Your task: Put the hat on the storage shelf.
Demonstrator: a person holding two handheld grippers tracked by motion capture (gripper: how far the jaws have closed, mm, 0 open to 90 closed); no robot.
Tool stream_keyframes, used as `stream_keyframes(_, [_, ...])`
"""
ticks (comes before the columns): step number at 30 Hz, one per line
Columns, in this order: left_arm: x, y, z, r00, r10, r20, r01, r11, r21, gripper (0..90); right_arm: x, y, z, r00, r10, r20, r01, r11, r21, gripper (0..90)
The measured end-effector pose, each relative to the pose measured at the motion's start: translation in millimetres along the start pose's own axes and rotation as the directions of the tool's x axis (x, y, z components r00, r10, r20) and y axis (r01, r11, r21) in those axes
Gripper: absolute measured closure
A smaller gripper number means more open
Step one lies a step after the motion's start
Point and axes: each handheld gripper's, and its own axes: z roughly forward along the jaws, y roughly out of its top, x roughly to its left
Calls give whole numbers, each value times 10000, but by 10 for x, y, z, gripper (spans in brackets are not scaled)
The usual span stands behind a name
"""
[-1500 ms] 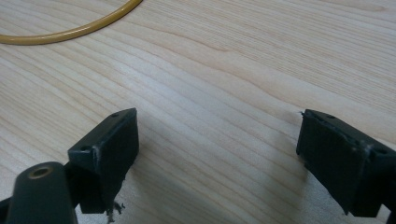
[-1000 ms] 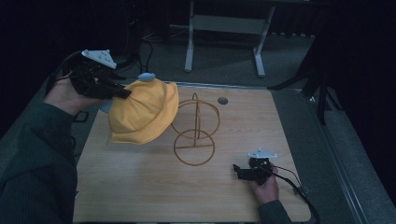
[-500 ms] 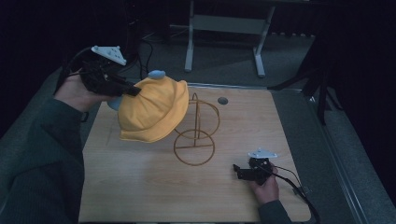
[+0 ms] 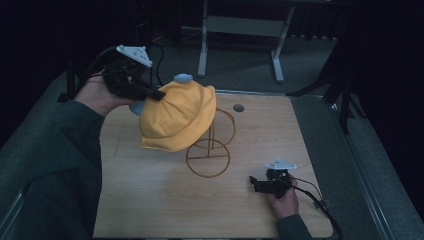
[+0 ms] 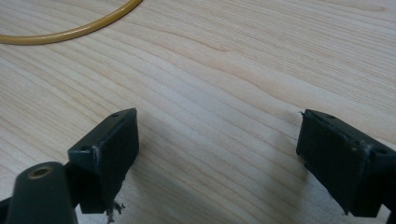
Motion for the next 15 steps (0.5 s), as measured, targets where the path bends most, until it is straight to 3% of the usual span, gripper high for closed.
stream_keyframes(15, [-100,287,305,9994,318,128,-321,9993,167,837,1,0,0,10000,6,6,-6,10000,-2,128])
